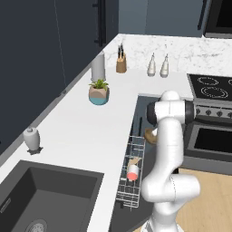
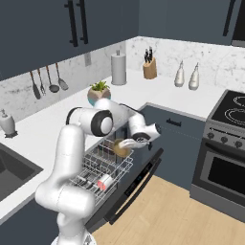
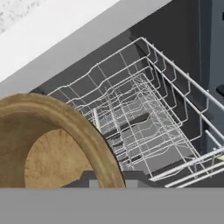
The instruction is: Pick up the cup and bowl from the counter, place them in the dishwasher, and close the dishwasher door.
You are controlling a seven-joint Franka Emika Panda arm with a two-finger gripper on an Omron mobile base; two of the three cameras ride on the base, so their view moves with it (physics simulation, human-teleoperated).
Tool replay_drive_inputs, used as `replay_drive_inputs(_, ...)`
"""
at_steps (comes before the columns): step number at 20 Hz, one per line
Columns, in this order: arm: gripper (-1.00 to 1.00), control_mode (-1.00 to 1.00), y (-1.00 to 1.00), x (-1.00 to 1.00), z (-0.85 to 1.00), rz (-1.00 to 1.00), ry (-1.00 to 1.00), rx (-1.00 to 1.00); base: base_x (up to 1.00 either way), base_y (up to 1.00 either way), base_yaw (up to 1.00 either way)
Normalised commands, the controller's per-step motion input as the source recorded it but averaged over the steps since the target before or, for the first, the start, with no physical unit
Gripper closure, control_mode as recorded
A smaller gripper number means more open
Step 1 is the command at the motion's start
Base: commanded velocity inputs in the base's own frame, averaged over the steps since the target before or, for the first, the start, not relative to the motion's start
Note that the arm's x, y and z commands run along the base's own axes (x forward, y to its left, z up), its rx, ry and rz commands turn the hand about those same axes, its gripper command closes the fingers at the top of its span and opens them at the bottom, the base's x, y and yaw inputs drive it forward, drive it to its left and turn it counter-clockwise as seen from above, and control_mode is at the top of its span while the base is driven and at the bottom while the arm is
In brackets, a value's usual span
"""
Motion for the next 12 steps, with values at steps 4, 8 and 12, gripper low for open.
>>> replay_drive_inputs(4,1.0,-1.0,0.19,0.16,-0.63,0.19,-0.12,-0.14,0.0,0.0,0.0)
replay_drive_inputs(8,1.0,-1.0,0.27,0.0,-0.61,0.16,-0.19,-0.16,0.0,0.0,0.0)
replay_drive_inputs(12,1.0,-1.0,0.47,0.11,-0.37,0.07,-0.17,-0.06,0.0,0.0,0.0)
